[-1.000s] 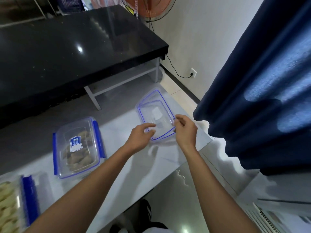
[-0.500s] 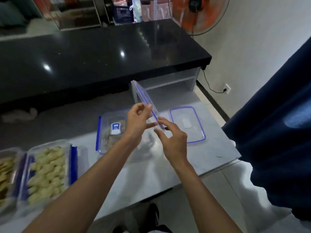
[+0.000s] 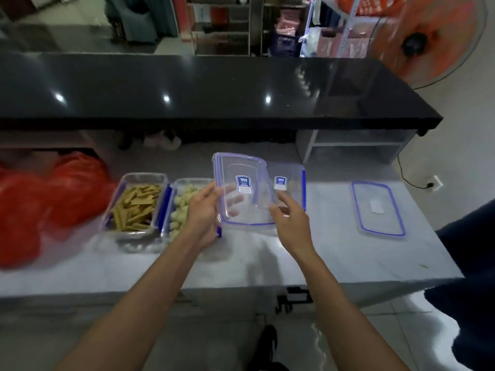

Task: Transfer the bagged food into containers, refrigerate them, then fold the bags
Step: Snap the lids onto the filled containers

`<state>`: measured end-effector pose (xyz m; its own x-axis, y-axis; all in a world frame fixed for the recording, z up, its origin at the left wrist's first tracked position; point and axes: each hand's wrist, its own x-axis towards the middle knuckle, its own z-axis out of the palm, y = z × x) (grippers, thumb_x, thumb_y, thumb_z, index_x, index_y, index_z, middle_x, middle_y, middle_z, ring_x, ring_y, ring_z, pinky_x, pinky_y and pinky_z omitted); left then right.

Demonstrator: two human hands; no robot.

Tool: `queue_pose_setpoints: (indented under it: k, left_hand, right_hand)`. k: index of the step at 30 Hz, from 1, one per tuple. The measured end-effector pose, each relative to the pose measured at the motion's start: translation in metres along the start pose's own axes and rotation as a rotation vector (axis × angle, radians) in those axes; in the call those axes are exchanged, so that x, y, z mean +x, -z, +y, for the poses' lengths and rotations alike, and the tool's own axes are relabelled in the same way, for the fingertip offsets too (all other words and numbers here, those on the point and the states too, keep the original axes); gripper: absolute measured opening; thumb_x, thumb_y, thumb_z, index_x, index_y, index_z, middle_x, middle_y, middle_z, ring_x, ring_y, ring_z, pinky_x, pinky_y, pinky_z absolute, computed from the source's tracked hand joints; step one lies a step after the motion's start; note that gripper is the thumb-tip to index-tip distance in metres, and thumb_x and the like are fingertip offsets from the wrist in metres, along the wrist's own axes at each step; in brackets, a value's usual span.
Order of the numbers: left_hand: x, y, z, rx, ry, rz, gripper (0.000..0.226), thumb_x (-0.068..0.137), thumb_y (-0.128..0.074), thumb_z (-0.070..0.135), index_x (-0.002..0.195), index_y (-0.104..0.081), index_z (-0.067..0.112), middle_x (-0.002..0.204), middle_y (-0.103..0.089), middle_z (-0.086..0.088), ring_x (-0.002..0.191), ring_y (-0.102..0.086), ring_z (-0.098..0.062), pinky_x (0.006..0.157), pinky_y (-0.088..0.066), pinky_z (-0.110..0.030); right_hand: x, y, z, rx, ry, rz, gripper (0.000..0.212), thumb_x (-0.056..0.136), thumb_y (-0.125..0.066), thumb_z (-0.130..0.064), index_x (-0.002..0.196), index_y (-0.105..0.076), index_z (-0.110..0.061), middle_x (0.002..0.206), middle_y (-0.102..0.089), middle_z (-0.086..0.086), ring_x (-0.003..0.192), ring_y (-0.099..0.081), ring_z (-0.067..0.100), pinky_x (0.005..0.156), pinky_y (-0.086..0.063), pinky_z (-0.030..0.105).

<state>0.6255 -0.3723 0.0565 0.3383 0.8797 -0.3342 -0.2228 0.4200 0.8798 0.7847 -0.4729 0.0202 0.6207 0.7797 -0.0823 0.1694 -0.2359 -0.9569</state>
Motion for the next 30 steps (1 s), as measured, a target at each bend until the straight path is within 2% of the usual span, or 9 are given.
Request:
queue_pose_setpoints:
  k: [2,4,5,8,12,17,20,26,30]
  left_hand:
    - [-0.017,0.036,0.000,-0.024,0.023,0.026,0.028,0.106,-0.043,0.008,0.125,-0.059,-0.005,0.118,-0.072,-0.020,0.093,-0.074,-0.037,0.066,-0.061,-0.043]
    - [-0.035,0.067,-0.003,-0.035,0.051,0.052,0.028,0.106,-0.044,0.009,0.122,-0.063,-0.003,0.116,-0.072,-0.022,0.092,-0.075,-0.036,0.068,-0.062,-0.047]
    - [-0.043,0.081,-0.004,-0.040,0.054,0.061,0.027,0.106,-0.045,0.010,0.121,-0.064,-0.002,0.114,-0.073,-0.020,0.091,-0.075,-0.035,0.066,-0.064,-0.045]
    - [-0.064,0.114,-0.006,-0.068,0.046,0.080,0.024,0.106,-0.048,0.009,0.121,-0.066,0.005,0.109,-0.077,-0.010,0.097,-0.074,-0.035,0.061,-0.062,-0.038]
    - [-0.082,0.142,-0.012,0.015,0.063,0.092,0.027,0.104,-0.049,0.005,0.122,-0.068,0.011,0.106,-0.078,-0.003,0.099,-0.074,-0.029,0.059,-0.056,-0.030]
    - [-0.095,0.162,-0.015,0.146,0.068,0.071,0.032,0.103,-0.044,0.004,0.120,-0.068,0.016,0.112,-0.075,-0.004,0.097,-0.075,-0.026,0.063,-0.054,-0.035]
    - [-0.095,0.167,-0.019,0.212,0.082,0.061,0.032,0.105,-0.043,0.008,0.120,-0.066,0.023,0.112,-0.074,0.004,0.094,-0.076,-0.023,0.076,-0.055,-0.042]
    - [-0.082,0.164,-0.018,0.280,0.125,0.045,0.025,0.105,-0.047,0.010,0.119,-0.064,0.023,0.118,-0.070,0.004,0.098,-0.072,-0.022,0.065,-0.051,-0.035]
    - [-0.072,0.165,-0.018,0.335,0.033,0.122,0.021,0.102,-0.055,0.014,0.117,-0.064,0.025,0.118,-0.068,0.005,0.103,-0.066,-0.018,0.087,-0.059,-0.046]
  right_hand:
    - [-0.024,-0.026,-0.004,-0.023,0.001,-0.058,0.029,0.099,-0.057,-0.021,0.126,-0.065,-0.026,0.108,-0.070,-0.013,0.092,-0.065,-0.003,0.072,-0.052,0.011]
    - [-0.048,-0.048,-0.005,-0.048,0.003,-0.084,0.022,0.099,-0.057,-0.020,0.115,-0.068,-0.029,0.103,-0.071,-0.013,0.088,-0.065,-0.003,0.075,-0.055,0.018]
    - [-0.061,-0.058,-0.005,-0.048,0.002,-0.080,0.020,0.099,-0.057,-0.019,0.112,-0.068,-0.031,0.101,-0.071,-0.014,0.087,-0.064,-0.003,0.072,-0.052,0.015]
    - [-0.096,-0.081,-0.005,-0.053,0.005,-0.019,0.022,0.099,-0.058,-0.019,0.117,-0.068,-0.026,0.099,-0.067,-0.018,0.086,-0.062,-0.006,0.069,-0.047,0.004]
    - [-0.131,-0.103,-0.004,-0.075,-0.014,0.018,0.029,0.099,-0.058,-0.020,0.125,-0.069,-0.016,0.096,-0.064,-0.024,0.079,-0.061,-0.009,0.066,-0.045,0.002]
    - [-0.156,-0.117,-0.003,-0.110,-0.005,0.086,0.032,0.097,-0.059,-0.019,0.128,-0.067,-0.014,0.105,-0.071,-0.004,0.079,-0.061,-0.008,0.064,-0.042,0.000]
    - [-0.161,-0.118,-0.002,-0.125,-0.024,0.087,0.033,0.097,-0.058,-0.019,0.129,-0.066,-0.014,0.095,-0.070,-0.003,0.076,-0.062,0.003,0.062,-0.042,0.001]
    - [-0.151,-0.123,-0.005,-0.154,-0.019,0.134,0.033,0.096,-0.058,-0.016,0.127,-0.068,-0.011,0.096,-0.071,-0.003,0.066,-0.058,0.007,0.059,-0.043,0.004]
    - [-0.140,-0.128,-0.009,-0.119,-0.039,0.185,0.035,0.094,-0.059,-0.017,0.127,-0.067,-0.010,0.112,-0.073,0.002,0.084,-0.066,0.012,0.077,-0.049,0.013]
